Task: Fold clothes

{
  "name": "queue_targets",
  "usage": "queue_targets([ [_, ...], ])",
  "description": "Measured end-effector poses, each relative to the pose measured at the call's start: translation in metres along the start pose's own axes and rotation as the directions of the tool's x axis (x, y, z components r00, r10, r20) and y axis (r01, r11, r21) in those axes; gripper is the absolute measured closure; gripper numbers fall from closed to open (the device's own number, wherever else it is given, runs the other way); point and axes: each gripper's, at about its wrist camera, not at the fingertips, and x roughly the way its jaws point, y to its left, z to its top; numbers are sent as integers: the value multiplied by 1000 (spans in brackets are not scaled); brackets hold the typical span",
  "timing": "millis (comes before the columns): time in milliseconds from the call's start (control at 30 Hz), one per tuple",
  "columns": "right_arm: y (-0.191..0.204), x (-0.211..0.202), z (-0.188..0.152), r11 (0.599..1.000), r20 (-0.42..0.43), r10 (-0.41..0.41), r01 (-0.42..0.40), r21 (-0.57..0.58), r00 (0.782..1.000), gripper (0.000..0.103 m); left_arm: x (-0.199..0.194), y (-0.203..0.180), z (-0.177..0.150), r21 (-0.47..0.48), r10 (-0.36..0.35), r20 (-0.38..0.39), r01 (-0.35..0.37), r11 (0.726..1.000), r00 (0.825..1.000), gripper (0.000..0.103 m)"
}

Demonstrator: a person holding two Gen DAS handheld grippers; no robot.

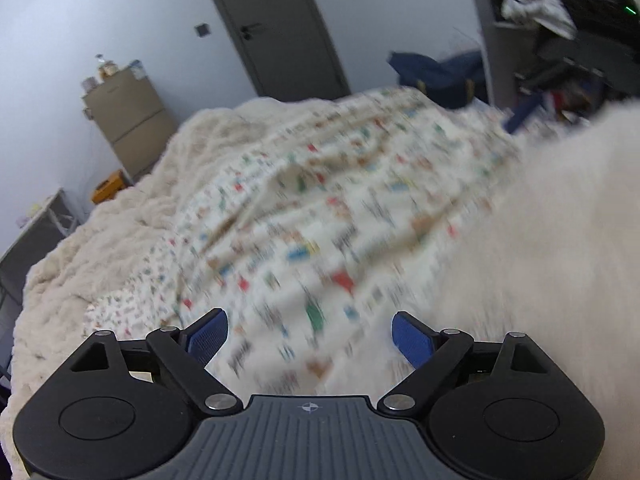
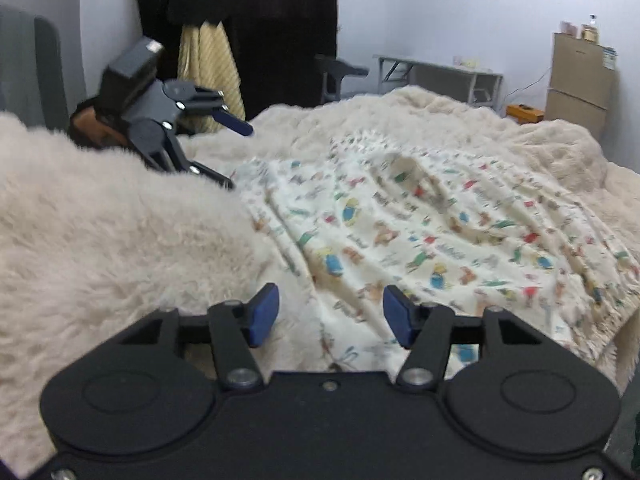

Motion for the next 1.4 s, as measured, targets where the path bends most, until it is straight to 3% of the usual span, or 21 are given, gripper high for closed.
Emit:
queue_targets([
  [33,2,5,1,1000,-8,5,-5,-6,1000,51,1,-1,-1,-3,-12,3,12,1000,1000,26],
  [167,9,21,10,999,-1,2,-2,-38,1000,60,8,-11,0,10,-72,36,72,997,997,68],
  [300,23,30,17,993,-7,-3,2,-118,1000,71,18,-30,11,110,-77,63,70,991,995,81],
  [367,29,35,21,989,-28,6,-10,-149,1000,81,22,-32,15,123,-89,62,81,989,994,88],
  [467,32,42,23,985,-53,27,-35,-172,998,87,27,-34,21,129,-108,58,100,987,992,99],
  [500,34,45,24,981,-60,26,-37,-190,998,87,25,-35,22,140,-103,65,93,986,993,99],
  [600,34,48,28,981,-72,32,-45,-191,997,101,10,-29,23,129,-100,112,85,988,989,100],
  [733,26,20,39,984,17,79,-76,-159,997,103,-19,-12,26,60,-112,197,102,993,974,101],
  [767,25,7,44,985,61,97,-87,-148,993,103,-22,-13,26,71,-129,193,117,991,973,101],
  [833,28,0,44,982,67,122,-110,-154,990,103,-28,-14,24,91,-161,182,146,985,970,99],
  [900,32,-5,43,974,55,162,-150,-168,985,103,-26,-18,20,101,-181,147,168,981,972,92],
  [967,34,-3,37,968,32,182,-173,-183,983,95,-28,-13,13,82,-198,141,188,979,970,73],
  [1033,33,-3,32,970,35,172,-163,-181,984,86,-44,15,-1,-6,-179,171,182,983,969,55],
  [1067,26,-4,33,976,55,175,-166,-141,983,79,-49,23,-4,-31,-155,176,163,986,972,48],
  [1133,14,-5,34,984,97,173,-168,-61,980,74,-73,68,-24,-183,-3,186,38,982,982,39],
  [1167,9,-4,35,988,123,156,-155,-24,980,73,-81,84,-32,-241,52,175,-9,971,983,32],
  [1200,5,-2,35,991,145,126,-129,14,981,73,-93,110,-47,-339,147,146,-91,936,978,27],
  [1233,2,3,36,995,155,81,-89,44,985,73,-103,140,-68,-447,250,88,-187,875,964,19],
  [1300,0,15,37,995,132,56,-67,78,990,73,-103,179,-106,-559,330,-36,-292,776,943,17],
  [1367,2,28,35,994,84,73,-80,79,994,72,-102,216,-146,-651,375,-163,-385,654,912,17],
  [1400,4,33,33,993,57,92,-96,68,994,73,-95,230,-175,-710,348,-205,-384,590,915,17],
])
